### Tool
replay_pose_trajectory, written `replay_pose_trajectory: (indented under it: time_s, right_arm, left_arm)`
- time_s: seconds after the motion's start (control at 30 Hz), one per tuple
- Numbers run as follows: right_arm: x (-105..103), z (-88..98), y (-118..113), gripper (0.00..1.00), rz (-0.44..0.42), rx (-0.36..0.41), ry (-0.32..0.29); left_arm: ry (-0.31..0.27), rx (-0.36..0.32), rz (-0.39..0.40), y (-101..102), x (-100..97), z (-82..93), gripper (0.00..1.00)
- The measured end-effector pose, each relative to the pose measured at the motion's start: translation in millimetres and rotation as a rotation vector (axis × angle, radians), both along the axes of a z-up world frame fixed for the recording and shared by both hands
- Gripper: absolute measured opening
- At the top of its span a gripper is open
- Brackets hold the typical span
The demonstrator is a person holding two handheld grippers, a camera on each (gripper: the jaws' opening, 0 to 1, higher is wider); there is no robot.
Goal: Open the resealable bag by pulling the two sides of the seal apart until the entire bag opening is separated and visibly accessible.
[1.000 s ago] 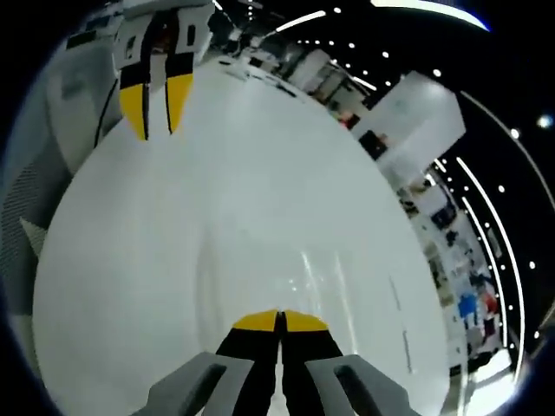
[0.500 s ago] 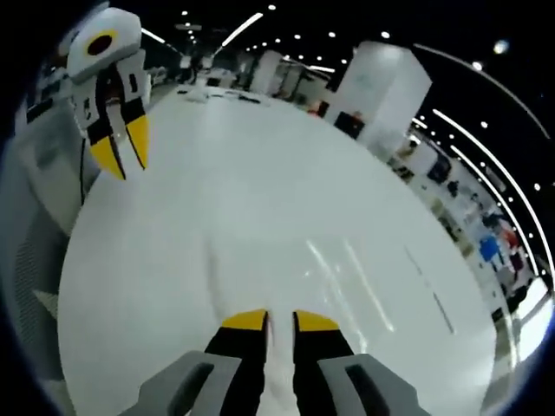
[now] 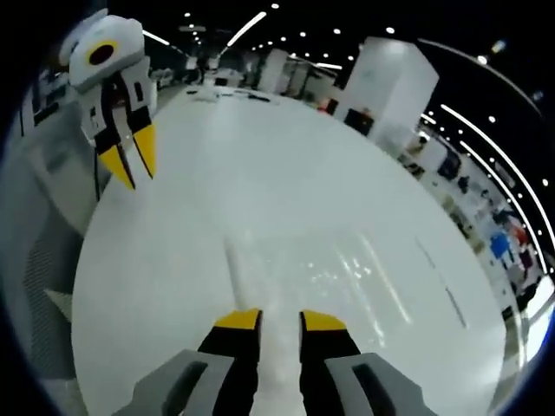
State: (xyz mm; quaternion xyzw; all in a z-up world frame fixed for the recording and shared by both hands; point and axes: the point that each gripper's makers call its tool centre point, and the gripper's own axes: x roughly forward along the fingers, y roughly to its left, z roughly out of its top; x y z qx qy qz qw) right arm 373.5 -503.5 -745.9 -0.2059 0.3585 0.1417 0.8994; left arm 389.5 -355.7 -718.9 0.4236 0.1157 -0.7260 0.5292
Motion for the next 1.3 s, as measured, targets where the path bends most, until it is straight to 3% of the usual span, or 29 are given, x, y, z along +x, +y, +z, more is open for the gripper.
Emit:
replay_pose_trajectory:
  time_s: [0.27,0.43,0.5,1.0,1.3]
  right_arm:
    - [-6.9,7.6,-0.4,0.25,-0.039,0.047,-0.022]
    - [-12.2,12.6,-3.1,0.3,-0.106,0.089,-0.036]
    - [-13.7,15.9,-1.4,0.36,-0.13,0.124,-0.053]
    - [-40.4,20.5,4.6,0.62,-0.202,0.188,-0.077]
    - [-56.8,16.0,9.2,0.68,-0.262,0.243,-0.08]
  left_arm:
    - [0.007,-0.004,0.023,0.1,2.7,1.1,0.1]
    - [0.019,-0.013,0.038,1.2,4.0,2.3,0.11]
    - [0.022,-0.012,0.045,2.4,5.0,1.7,0.11]
    - [0.037,-0.018,0.094,11.4,12.6,-2.1,0.16]
    - [0.028,-0.03,0.136,14.0,22.9,2.2,0.32]
